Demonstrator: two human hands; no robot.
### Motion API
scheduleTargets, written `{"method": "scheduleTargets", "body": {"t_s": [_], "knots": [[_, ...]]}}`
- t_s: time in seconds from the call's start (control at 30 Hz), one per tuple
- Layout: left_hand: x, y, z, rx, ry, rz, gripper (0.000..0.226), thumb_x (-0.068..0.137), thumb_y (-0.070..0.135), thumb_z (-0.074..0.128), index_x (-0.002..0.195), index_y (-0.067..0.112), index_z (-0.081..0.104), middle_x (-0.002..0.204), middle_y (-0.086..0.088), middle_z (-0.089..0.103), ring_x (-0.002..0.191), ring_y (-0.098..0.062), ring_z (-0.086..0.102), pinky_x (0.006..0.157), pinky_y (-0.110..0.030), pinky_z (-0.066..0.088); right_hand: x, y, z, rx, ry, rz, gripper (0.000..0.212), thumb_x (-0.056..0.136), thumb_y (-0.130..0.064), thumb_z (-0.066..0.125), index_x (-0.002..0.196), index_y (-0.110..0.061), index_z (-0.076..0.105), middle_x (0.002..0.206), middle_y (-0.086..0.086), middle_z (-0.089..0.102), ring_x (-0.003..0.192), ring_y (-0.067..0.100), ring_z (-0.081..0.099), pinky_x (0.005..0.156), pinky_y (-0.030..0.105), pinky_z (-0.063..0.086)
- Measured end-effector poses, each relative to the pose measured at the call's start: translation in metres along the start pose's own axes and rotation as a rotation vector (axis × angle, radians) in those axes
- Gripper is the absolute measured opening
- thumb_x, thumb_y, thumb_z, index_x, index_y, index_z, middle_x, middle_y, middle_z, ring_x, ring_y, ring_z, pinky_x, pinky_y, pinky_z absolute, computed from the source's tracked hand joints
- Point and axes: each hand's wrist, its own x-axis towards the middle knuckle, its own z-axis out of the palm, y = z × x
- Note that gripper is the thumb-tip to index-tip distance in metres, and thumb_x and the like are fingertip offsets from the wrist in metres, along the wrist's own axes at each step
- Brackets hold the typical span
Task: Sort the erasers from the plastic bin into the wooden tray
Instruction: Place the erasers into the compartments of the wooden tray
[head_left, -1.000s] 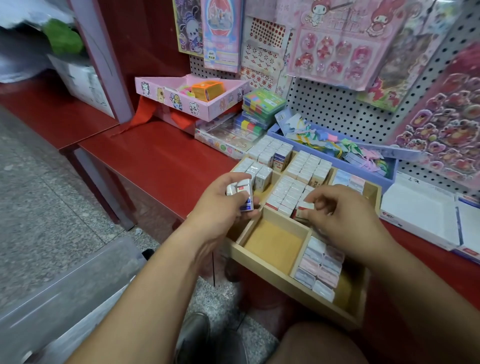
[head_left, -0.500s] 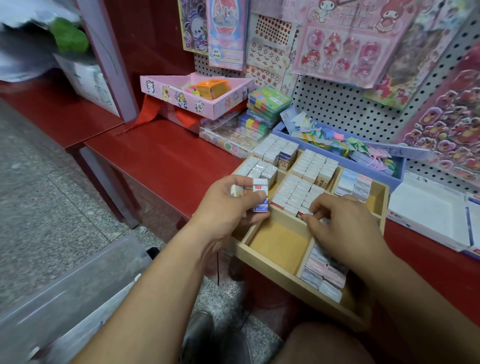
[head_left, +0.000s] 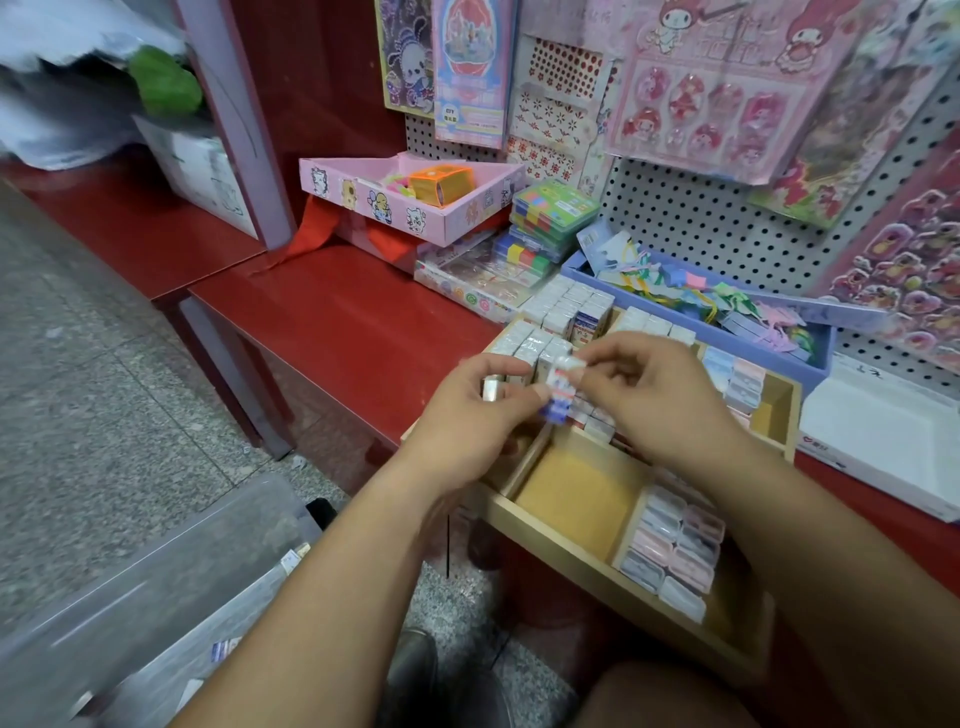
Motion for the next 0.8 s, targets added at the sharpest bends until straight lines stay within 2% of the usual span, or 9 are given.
{"method": "scheduleTargets", "body": {"t_s": [0.07, 0.13, 0.2, 0.27, 0.4, 0.5, 0.6, 0.67, 0.8], "knots": [[0.002, 0.002, 0.000, -0.019, 0.061, -0.037, 0.022, 0.091, 0.014, 0.071, 0.111, 0.014, 0.063, 0.084, -0.008, 0.069, 0.065, -0.017, 0.055, 0.055, -0.027, 0.042, 0.021, 0.001, -0.009, -0.046, 0.149, 0.005, 0.007, 0.092, -0.026, 0.075, 0.093, -0.022, 0.069, 0.077, -0.003, 0.065, 0.062, 0.011, 0.057, 0.060, 0.032, 0.052], [0.003, 0.006, 0.002, -0.120, 0.097, -0.066, 0.020, 0.090, 0.000, 0.058, 0.106, 0.010, 0.064, 0.084, -0.009, 0.066, 0.072, -0.019, 0.056, 0.058, -0.028, 0.043, 0.044, 0.006, -0.016, -0.180, 0.260, -0.012, 0.008, 0.093, -0.027, 0.072, 0.093, -0.021, 0.066, 0.078, -0.005, 0.064, 0.072, 0.016, 0.062, 0.072, 0.037, 0.054], [0.004, 0.008, 0.004, -0.241, 0.105, -0.095, 0.032, 0.087, -0.010, 0.045, 0.108, 0.003, 0.066, 0.083, -0.009, 0.064, 0.072, -0.017, 0.059, 0.058, -0.027, 0.050, 0.062, 0.012, -0.017, -0.313, 0.264, -0.009, 0.010, 0.093, -0.027, 0.071, 0.096, -0.020, 0.065, 0.077, -0.010, 0.063, 0.080, 0.019, 0.063, 0.077, 0.036, 0.052], [0.006, 0.003, 0.003, -0.185, 0.100, -0.086, 0.040, 0.088, -0.013, 0.041, 0.109, 0.006, 0.069, 0.085, -0.009, 0.065, 0.069, -0.016, 0.060, 0.066, -0.032, 0.053, 0.075, 0.018, -0.013, -0.420, 0.234, -0.015, 0.011, 0.092, -0.028, 0.071, 0.095, -0.022, 0.062, 0.077, -0.012, 0.062, 0.085, 0.023, 0.063, 0.077, 0.037, 0.053], [0.009, -0.003, -0.004, -0.045, 0.088, 0.003, 0.046, 0.090, -0.014, 0.050, 0.108, 0.023, 0.071, 0.091, -0.007, 0.066, 0.075, -0.020, 0.061, 0.081, -0.042, 0.052, 0.094, 0.028, -0.001, -0.600, 0.223, -0.016, 0.007, 0.091, -0.022, 0.068, 0.098, -0.024, 0.067, 0.094, 0.001, 0.071, 0.097, 0.030, 0.062, 0.077, 0.041, 0.054], [0.008, 0.000, -0.006, -0.099, 0.124, 0.018, 0.040, 0.089, -0.014, 0.061, 0.116, 0.015, 0.065, 0.089, -0.010, 0.071, 0.070, -0.017, 0.063, 0.076, -0.037, 0.053, 0.103, 0.035, 0.004, -0.681, 0.245, -0.013, 0.007, 0.088, -0.018, 0.069, 0.094, -0.022, 0.069, 0.098, 0.006, 0.071, 0.101, 0.032, 0.061, 0.073, 0.038, 0.051], [0.008, 0.002, -0.007, -0.149, 0.147, 0.013, 0.033, 0.086, -0.015, 0.067, 0.108, 0.009, 0.068, 0.093, -0.013, 0.073, 0.067, -0.017, 0.065, 0.069, -0.033, 0.056, 0.108, 0.039, 0.008, -0.700, 0.248, -0.013, 0.012, 0.086, -0.015, 0.071, 0.084, -0.025, 0.065, 0.094, 0.005, 0.070, 0.099, 0.032, 0.061, 0.069, 0.035, 0.044], [0.008, 0.002, -0.007, -0.108, 0.161, 0.038, 0.028, 0.086, -0.012, 0.069, 0.105, 0.009, 0.071, 0.094, -0.012, 0.071, 0.072, -0.015, 0.067, 0.067, -0.029, 0.060, 0.108, 0.037, 0.008, -0.691, 0.229, -0.012, 0.009, 0.086, -0.017, 0.072, 0.086, -0.024, 0.066, 0.096, 0.006, 0.070, 0.101, 0.032, 0.060, 0.071, 0.036, 0.047], [0.008, 0.001, -0.007, -0.042, 0.188, 0.092, 0.032, 0.086, -0.007, 0.073, 0.097, 0.022, 0.075, 0.088, -0.003, 0.057, 0.083, -0.023, 0.059, 0.096, -0.053, 0.056, 0.089, 0.021, 0.004, -0.603, 0.215, -0.074, 0.013, 0.093, -0.032, 0.068, 0.085, -0.023, 0.066, 0.084, -0.001, 0.068, 0.090, 0.026, 0.062, 0.072, 0.036, 0.050]]}}
